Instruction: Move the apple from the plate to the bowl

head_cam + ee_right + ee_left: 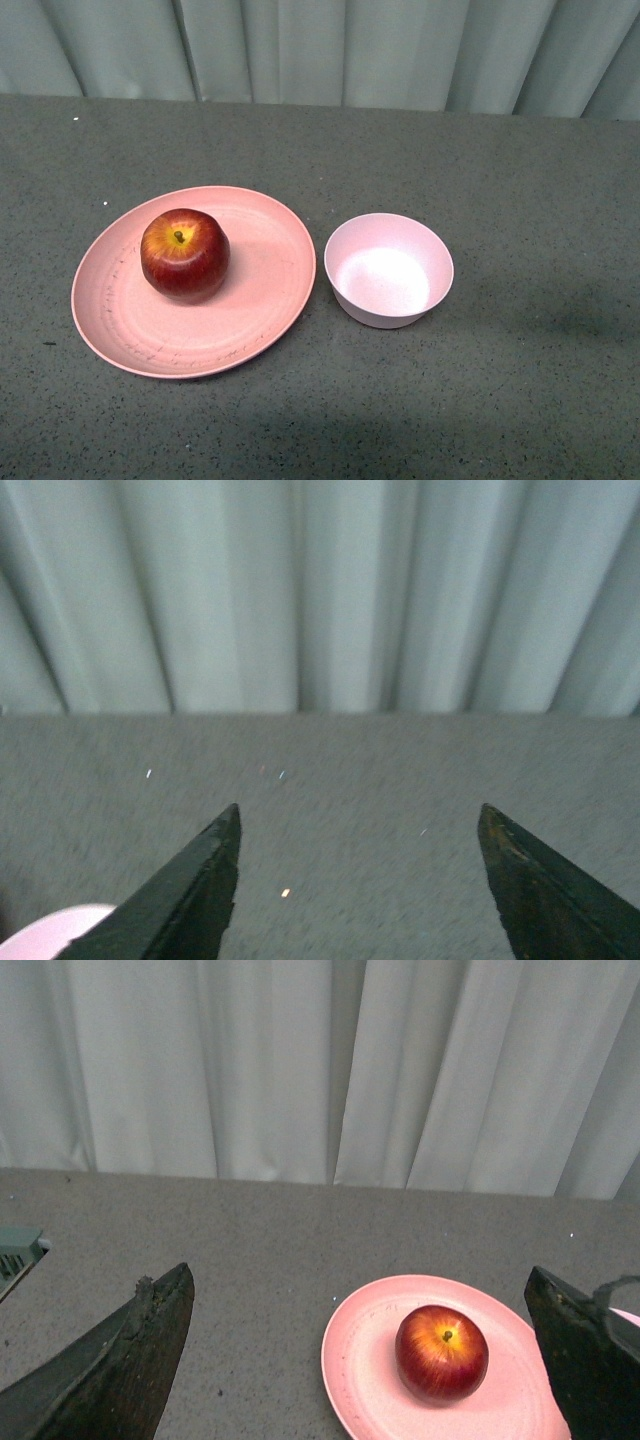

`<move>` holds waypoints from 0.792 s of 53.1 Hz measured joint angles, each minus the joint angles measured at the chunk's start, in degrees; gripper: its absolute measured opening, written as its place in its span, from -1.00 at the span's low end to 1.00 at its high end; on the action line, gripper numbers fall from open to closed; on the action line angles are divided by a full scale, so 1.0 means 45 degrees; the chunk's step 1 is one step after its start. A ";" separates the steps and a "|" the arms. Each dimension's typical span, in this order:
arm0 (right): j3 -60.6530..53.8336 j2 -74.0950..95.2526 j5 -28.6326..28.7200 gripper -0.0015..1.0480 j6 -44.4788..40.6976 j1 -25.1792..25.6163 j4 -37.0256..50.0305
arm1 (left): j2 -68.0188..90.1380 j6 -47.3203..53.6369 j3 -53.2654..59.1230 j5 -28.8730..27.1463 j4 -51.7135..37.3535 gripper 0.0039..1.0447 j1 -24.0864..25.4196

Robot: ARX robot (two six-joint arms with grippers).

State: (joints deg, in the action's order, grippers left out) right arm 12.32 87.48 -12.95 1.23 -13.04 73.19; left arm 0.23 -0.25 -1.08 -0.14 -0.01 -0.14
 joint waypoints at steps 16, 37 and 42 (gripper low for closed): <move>-0.1506 -0.4556 0.1200 -0.91 -0.0233 0.1166 -0.3060 | -0.0010 -0.0005 0.0000 0.0019 0.0000 0.88 0.0000; -0.2511 -0.9559 0.2807 -0.98 -0.0267 0.2851 -0.6815 | -0.0010 -0.0005 0.0000 0.0019 0.0000 0.88 0.0000; -0.2613 -1.0671 0.2851 -0.98 -0.0267 0.2861 -0.7771 | -0.0010 0.0000 0.0000 0.0024 -0.0005 0.88 0.0000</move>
State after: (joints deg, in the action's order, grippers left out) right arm 0.56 39.46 -0.12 0.03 -0.16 38.22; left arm 0.19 -0.25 -1.08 -0.03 -0.03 -0.14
